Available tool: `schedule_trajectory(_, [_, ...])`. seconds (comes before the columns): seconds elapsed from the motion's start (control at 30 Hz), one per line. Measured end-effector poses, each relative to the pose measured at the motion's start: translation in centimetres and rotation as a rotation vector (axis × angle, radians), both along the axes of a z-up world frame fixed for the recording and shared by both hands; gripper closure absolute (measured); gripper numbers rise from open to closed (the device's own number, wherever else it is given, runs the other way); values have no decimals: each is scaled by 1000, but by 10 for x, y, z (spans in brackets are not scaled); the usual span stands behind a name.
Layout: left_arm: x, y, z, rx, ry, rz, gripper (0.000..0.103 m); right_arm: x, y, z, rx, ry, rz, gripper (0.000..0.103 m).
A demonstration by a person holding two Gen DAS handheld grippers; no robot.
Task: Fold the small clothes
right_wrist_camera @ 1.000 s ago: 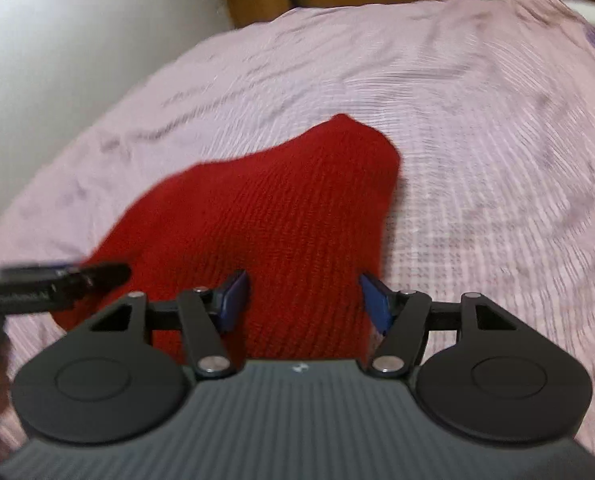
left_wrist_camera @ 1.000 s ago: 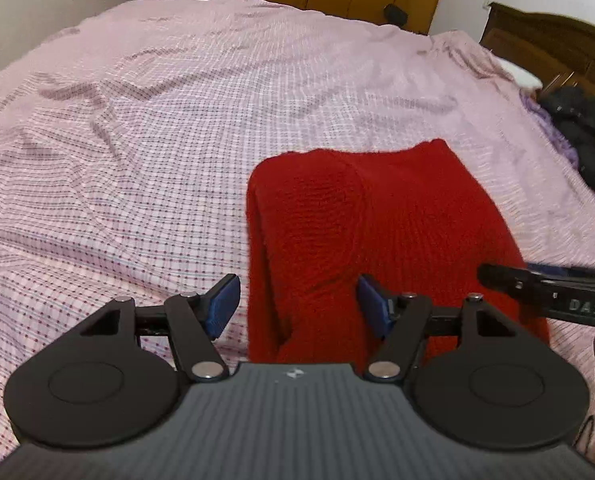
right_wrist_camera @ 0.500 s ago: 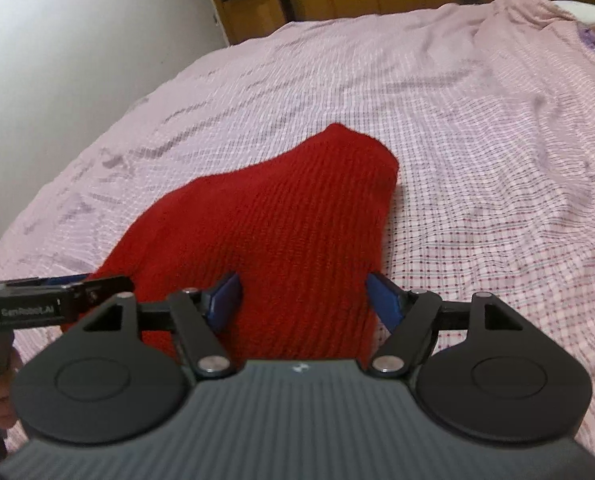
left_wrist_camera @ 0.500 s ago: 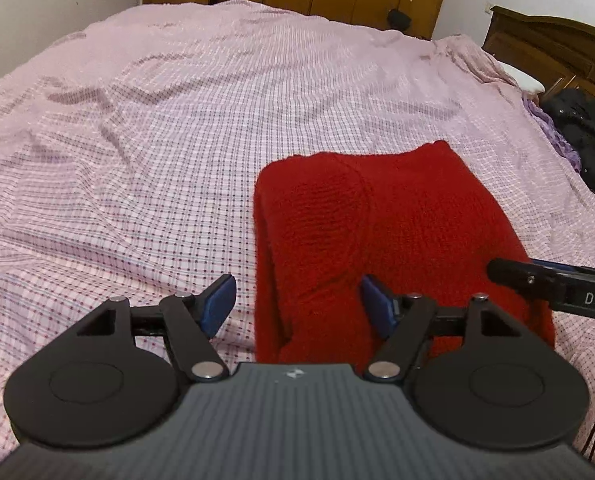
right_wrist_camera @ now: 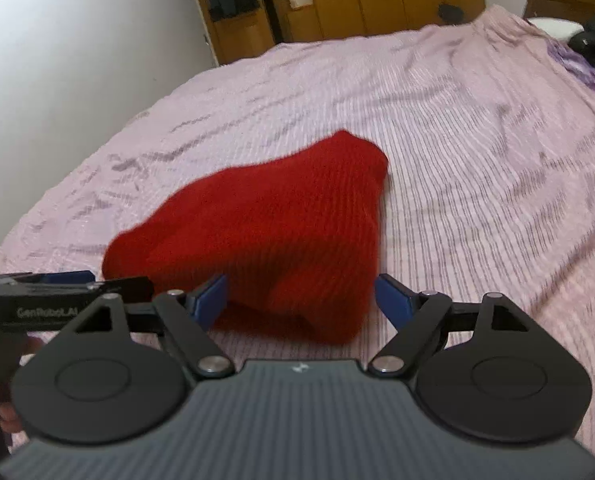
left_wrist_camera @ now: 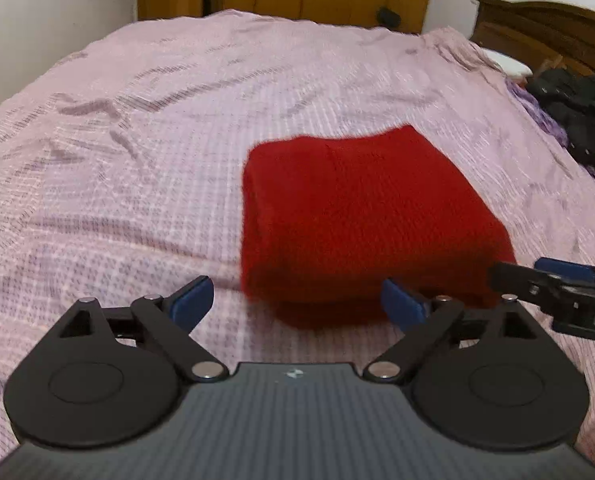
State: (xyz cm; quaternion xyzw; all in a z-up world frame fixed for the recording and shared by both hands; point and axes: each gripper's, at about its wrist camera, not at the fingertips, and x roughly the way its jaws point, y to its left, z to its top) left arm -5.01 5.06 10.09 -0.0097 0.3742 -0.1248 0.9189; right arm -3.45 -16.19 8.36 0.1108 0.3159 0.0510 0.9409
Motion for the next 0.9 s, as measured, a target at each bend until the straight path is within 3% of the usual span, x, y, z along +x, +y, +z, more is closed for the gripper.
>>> schedule_trajectory(0.17, [1,-14,-25,41,98,-47,6,0,1,-13,-4,58,-2,21])
schedule_trajectory(0.3, [4,-22,-40,84,90,-19,5,3,3,-28,-51,95,-37,20])
schedule_trajectory(0.47, [10,-26,-51,84,88,6,5,8,3,-49,-64,146,-57,21])
schedule_trajectory(0.9, [13,-41,-65,119,91,6,0,12,12,-66,-94,146,-70,15])
